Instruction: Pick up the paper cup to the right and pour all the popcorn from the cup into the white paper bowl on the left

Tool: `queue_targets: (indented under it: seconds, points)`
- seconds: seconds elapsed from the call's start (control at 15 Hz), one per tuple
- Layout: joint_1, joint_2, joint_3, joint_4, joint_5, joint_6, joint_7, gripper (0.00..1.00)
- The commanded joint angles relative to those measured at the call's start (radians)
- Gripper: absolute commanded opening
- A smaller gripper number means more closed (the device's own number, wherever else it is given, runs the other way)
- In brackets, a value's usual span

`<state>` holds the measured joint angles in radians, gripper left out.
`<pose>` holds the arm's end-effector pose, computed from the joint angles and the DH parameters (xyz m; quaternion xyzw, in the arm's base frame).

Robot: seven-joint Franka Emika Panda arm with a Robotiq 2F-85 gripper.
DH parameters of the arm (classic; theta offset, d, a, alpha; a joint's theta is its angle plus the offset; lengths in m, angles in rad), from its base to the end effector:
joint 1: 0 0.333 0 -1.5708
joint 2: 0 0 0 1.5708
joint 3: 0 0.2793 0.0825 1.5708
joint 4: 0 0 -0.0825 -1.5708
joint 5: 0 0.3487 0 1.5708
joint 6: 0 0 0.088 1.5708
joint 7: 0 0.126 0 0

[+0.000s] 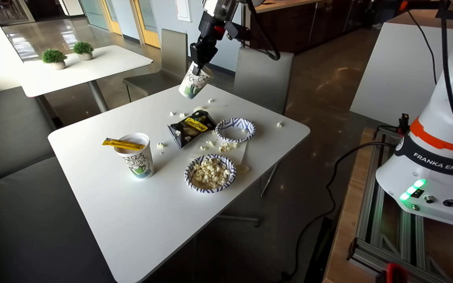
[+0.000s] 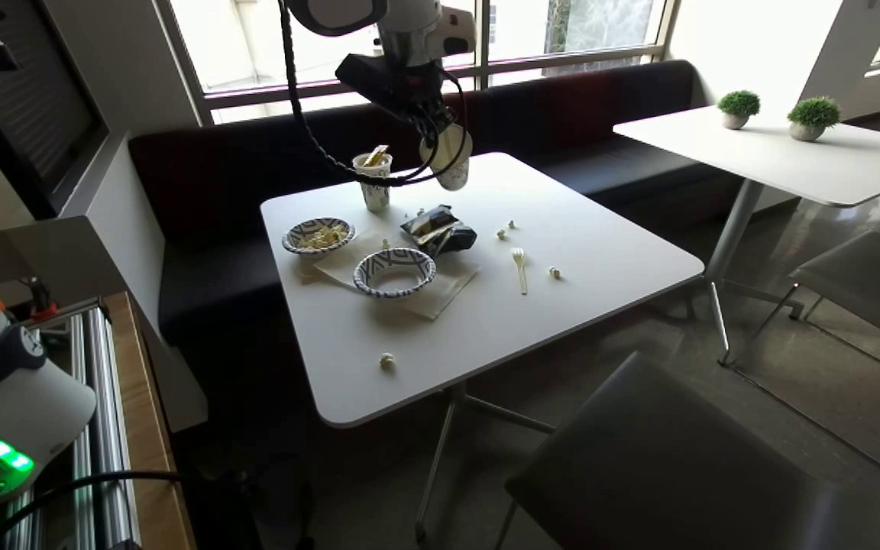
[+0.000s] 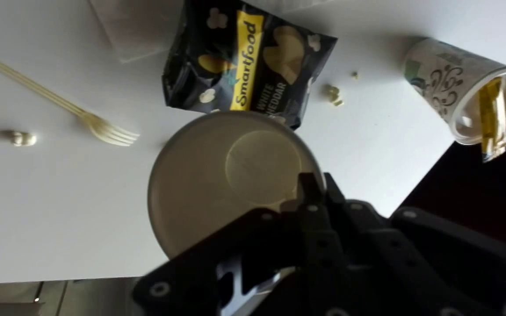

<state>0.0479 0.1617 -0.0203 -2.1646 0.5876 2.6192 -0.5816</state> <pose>0.5559 0.0080 0.3195 -0.9717 -0.0677 -0.1834 0.1330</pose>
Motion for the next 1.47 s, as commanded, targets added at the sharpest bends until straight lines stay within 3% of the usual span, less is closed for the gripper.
queue_targets:
  seconds: [0.0,0.07,0.4,0.47,0.53,0.6,0.73,0.87,0.93,1.0,1.07,1.4]
  points:
    - [-0.043,0.003,0.042,-0.016,-0.087,0.042,0.076,0.01]
    - [-0.046,0.009,0.045,-0.023,-0.110,0.055,0.102,0.04]
    - [-0.063,0.010,0.065,-0.012,-0.106,0.054,0.098,0.01]
    - [-0.031,0.021,0.024,-0.025,-0.252,0.129,0.232,0.01]
    - [-0.029,0.012,0.011,-0.025,-0.326,0.129,0.277,0.01]
    - [0.071,0.008,-0.116,-0.040,-0.410,0.147,0.328,0.01]
    - [0.167,0.017,-0.260,-0.019,-0.576,0.098,0.436,0.01]
    - [0.238,0.036,-0.363,0.022,-0.740,0.020,0.547,0.01]
    - [0.248,0.038,-0.378,0.039,-0.825,-0.033,0.605,0.01]
    - [0.246,0.030,-0.369,0.043,-0.879,-0.088,0.630,0.01]
    - [0.149,0.018,-0.259,0.051,-0.926,-0.135,0.641,0.01]
    - [0.071,0.034,-0.120,0.092,-0.903,-0.242,0.564,0.01]
